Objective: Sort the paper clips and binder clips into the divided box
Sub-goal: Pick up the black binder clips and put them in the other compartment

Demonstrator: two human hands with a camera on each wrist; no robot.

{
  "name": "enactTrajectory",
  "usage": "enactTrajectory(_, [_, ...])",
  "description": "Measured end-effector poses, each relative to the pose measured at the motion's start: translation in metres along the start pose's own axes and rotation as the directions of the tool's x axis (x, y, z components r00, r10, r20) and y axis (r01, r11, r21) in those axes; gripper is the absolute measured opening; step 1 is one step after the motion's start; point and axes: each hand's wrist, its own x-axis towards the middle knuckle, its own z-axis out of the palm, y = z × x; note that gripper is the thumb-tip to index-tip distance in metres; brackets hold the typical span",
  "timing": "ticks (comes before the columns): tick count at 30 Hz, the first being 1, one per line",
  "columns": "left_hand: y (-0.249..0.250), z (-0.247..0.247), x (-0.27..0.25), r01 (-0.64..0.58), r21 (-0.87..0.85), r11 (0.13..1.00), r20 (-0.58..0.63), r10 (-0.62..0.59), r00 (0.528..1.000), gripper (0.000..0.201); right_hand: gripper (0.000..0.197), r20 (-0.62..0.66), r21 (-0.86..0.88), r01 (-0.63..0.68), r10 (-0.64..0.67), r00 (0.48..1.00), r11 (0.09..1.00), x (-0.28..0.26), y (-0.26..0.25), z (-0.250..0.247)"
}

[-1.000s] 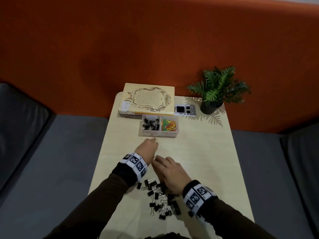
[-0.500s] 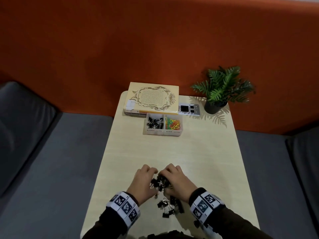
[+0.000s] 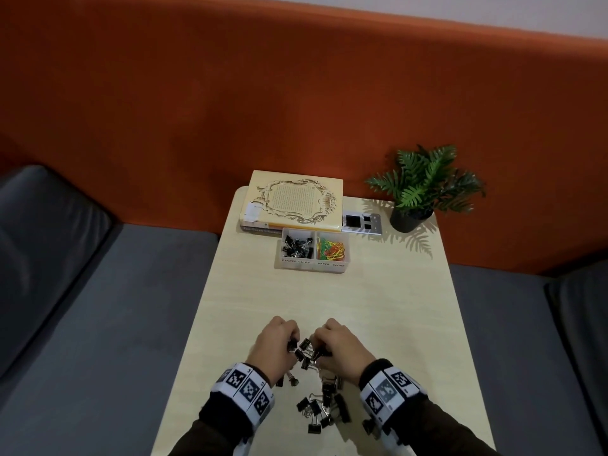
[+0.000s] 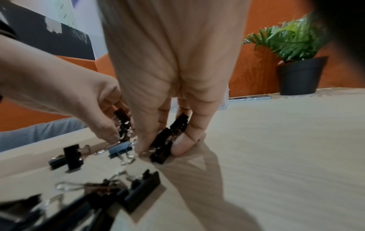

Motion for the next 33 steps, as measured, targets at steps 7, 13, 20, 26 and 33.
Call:
enactTrajectory(7, [0.001, -0.018, 0.002, 0.048, -0.069, 0.996, -0.065, -0.053, 0.997, 0.019, 0.016, -0.119, 0.079, -0.029, 0.039, 0.992, 0.996, -0.004, 0.006, 0.001])
enactTrajectory(13, [0.029, -0.073, 0.044, -0.024, -0.219, 0.975, -0.205, -0.022, 0.978, 0.026, 0.014, -0.144, 0.156, -0.070, 0.093, 0.985, 0.985, -0.009, 0.004, 0.002])
enactTrajectory(20, [0.064, -0.110, 0.136, -0.020, 0.015, 1.000, -0.187, 0.022, 0.982, 0.017, 0.025, -0.142, 0.279, -0.114, 0.158, 0.977, 0.953, -0.017, -0.002, -0.005])
enactTrajectory(26, [0.062, -0.108, 0.145, -0.002, 0.161, 0.987, -0.051, 0.010, 0.999, 0.042, 0.036, -0.198, 0.311, -0.116, 0.183, 0.963, 0.943, -0.019, 0.001, -0.012])
enactTrajectory(33, [0.032, -0.087, 0.041, -0.018, 0.006, 1.000, -0.123, 0.018, 0.992, 0.035, 0.015, -0.344, 0.370, 0.016, 0.121, 0.931, 0.929, 0.016, -0.023, -0.075])
